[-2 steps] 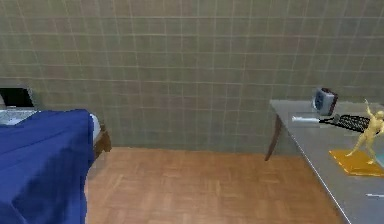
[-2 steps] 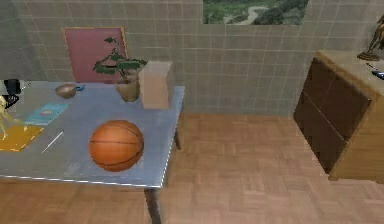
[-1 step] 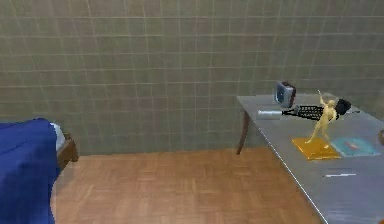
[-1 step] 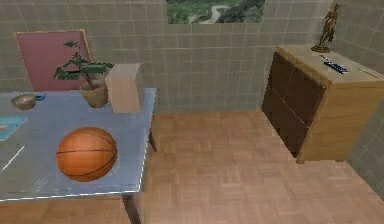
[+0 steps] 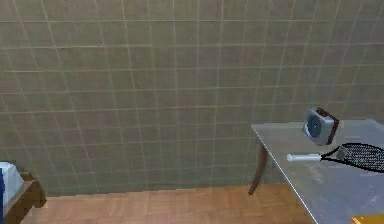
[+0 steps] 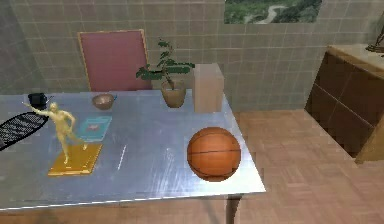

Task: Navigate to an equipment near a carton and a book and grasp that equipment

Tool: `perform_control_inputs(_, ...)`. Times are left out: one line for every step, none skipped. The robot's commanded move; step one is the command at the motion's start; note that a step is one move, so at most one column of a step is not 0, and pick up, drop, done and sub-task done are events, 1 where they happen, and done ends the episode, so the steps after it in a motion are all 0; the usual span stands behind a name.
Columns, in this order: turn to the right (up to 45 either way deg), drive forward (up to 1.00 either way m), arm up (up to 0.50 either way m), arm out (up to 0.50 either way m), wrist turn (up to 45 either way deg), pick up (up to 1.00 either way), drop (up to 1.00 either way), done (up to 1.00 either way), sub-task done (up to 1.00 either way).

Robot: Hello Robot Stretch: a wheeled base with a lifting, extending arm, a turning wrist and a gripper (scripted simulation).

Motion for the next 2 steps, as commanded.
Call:
perform_control_inputs(45.0,0.00,0.00,0.00,0.0,0.00,0.00,0.00,0.00)
perform_control_inputs(-45.0,0.00,0.00,0.00,0.0,0.00,0.00,0.00,0.00)
